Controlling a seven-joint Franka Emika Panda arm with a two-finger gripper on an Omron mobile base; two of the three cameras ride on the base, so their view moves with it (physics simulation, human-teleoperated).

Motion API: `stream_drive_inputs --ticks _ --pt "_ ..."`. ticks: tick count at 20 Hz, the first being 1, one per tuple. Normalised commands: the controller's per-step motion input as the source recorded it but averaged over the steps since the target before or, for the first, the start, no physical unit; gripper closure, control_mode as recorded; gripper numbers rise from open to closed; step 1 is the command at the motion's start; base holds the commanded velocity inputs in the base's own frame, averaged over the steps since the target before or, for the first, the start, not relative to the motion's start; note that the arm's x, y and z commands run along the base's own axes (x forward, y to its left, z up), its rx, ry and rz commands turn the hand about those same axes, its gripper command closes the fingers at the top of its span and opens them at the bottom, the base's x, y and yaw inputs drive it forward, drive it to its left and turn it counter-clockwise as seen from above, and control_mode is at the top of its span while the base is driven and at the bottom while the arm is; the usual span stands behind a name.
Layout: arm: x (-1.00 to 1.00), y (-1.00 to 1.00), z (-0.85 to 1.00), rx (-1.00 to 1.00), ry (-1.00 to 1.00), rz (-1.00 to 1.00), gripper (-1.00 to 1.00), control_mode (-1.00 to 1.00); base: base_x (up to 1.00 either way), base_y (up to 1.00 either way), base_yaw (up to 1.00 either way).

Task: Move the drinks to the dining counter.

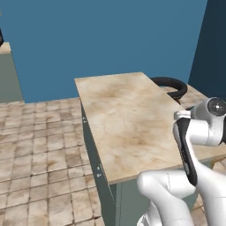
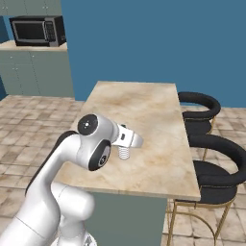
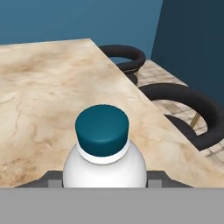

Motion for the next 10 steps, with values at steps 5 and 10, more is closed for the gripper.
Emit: stream_drive_inputs --ticks 5,10 --pt "0.18 -0.11 -0.28 0.00 0.07 -0.03 1.00 -1.00 0.00 0.00 0.00" --pt "0.18 -0.09 -0.27 0.00 0.08 -0.03 1.00 -1.00 0.00 0.00 0.00"
